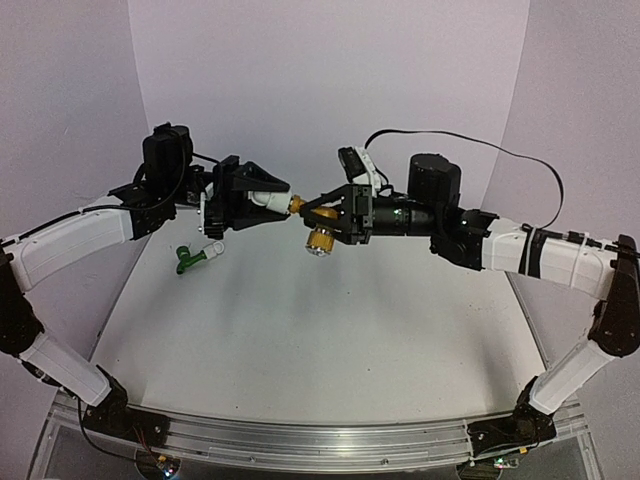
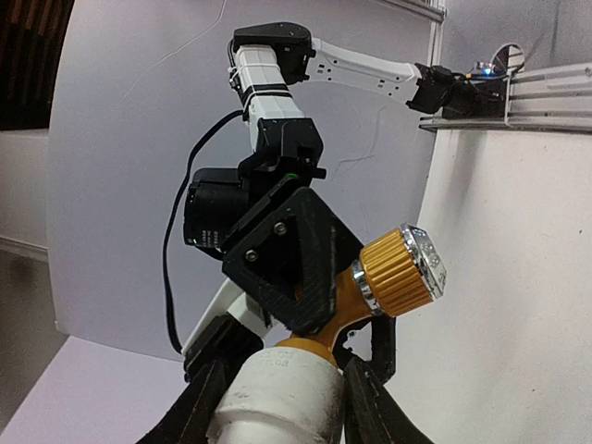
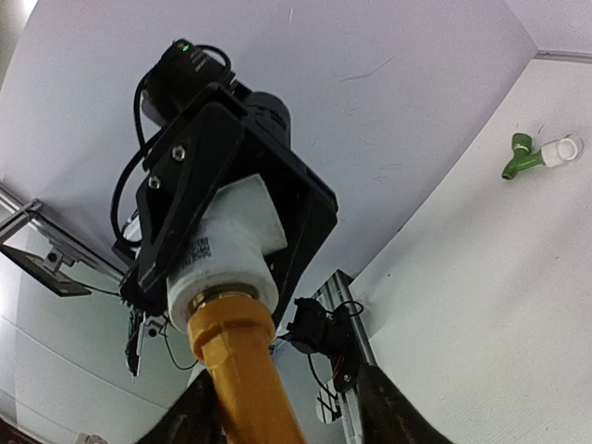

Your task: Install the water faucets

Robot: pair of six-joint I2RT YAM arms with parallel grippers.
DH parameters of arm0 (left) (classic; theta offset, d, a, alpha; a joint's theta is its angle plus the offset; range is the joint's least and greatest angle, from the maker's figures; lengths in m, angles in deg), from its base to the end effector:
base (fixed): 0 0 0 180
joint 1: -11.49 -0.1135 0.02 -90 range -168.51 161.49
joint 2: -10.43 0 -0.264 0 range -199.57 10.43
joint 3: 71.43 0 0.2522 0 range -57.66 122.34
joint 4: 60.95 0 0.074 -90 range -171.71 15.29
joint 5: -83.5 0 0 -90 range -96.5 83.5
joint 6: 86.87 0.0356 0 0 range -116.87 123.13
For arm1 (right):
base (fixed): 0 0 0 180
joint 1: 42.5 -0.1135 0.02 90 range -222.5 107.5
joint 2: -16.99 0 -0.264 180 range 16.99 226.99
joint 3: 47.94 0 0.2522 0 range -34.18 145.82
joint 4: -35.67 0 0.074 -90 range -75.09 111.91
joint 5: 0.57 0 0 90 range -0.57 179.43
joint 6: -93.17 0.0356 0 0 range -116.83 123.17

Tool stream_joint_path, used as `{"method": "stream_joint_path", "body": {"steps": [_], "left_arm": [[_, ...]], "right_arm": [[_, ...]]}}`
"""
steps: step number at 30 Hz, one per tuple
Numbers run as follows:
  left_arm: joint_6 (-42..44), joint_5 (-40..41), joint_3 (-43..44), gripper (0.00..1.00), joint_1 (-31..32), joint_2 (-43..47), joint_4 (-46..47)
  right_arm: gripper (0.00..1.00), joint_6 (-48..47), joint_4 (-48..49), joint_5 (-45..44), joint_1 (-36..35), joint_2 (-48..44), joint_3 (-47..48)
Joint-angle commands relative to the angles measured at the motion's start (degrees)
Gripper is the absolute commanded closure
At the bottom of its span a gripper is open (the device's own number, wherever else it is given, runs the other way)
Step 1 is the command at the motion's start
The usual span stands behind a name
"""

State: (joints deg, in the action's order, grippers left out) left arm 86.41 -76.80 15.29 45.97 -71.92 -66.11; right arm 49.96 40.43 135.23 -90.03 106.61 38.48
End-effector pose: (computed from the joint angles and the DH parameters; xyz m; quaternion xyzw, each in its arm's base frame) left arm 0.2467 -0.2101 0.3932 0.7073 -0.0452 -0.1361 0.6922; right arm 0.2302 0.2893 0.3661 -0.2830 0.6406 0.6686 0.2499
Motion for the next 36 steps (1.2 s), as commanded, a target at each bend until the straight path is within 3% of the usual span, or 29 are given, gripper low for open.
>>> {"method": "stream_joint_path", "body": {"steps": [1,6,11,13,17,25,29,33,36], "left_arm": [[-4.5,6.0,-0.1,1.0,1.6,1.1,4.4],[-33.2,10.3,0.4,1.0,1.5,-1.4,4.4],[-67.1,18.4,1.2,1.0,1.5,-3.7,5.4],[-82.3,23.7,2.8,1.0,1.5,-4.8,5.4],[-108.6,31.8,4.1,1.0,0.3,-3.3,-0.1],[-150.6,18.8,-0.6,1.0,0.0,2.6,-3.0],[-171.1,9.9,-5.6,1.0,-0.1,1.0,-3.1],[-178.4,5.9,-10.3,1.0,-0.1,1.0,-3.2],[-180.7,5.6,-12.5,1.0,-0.1,1.8,-3.3]], "right_arm": [[0.38,-5.2,-4.9,-7.6,1.0,-4.7,1.5],[0.23,-18.2,-9.8,-7.5,2.4,-10.2,-2.1],[0.09,-32.2,-15.4,-12.7,2.5,-16.7,-6.6],[0.03,-38.8,-15.3,-17.8,2.5,-19.8,-10.5],[0.02,-49.5,-12.2,-30.9,2.5,-23.3,-17.0],[0.02,-76.9,-5.7,-31.6,2.5,-20.0,-17.7],[0.02,-98.0,0.9,-24.2,2.4,-18.5,-20.2],[0.02,-123.0,4.2,-14.1,2.2,-17.6,-22.4],[0.02,-128.3,4.5,-12.8,1.7,-16.5,-20.1]]}}
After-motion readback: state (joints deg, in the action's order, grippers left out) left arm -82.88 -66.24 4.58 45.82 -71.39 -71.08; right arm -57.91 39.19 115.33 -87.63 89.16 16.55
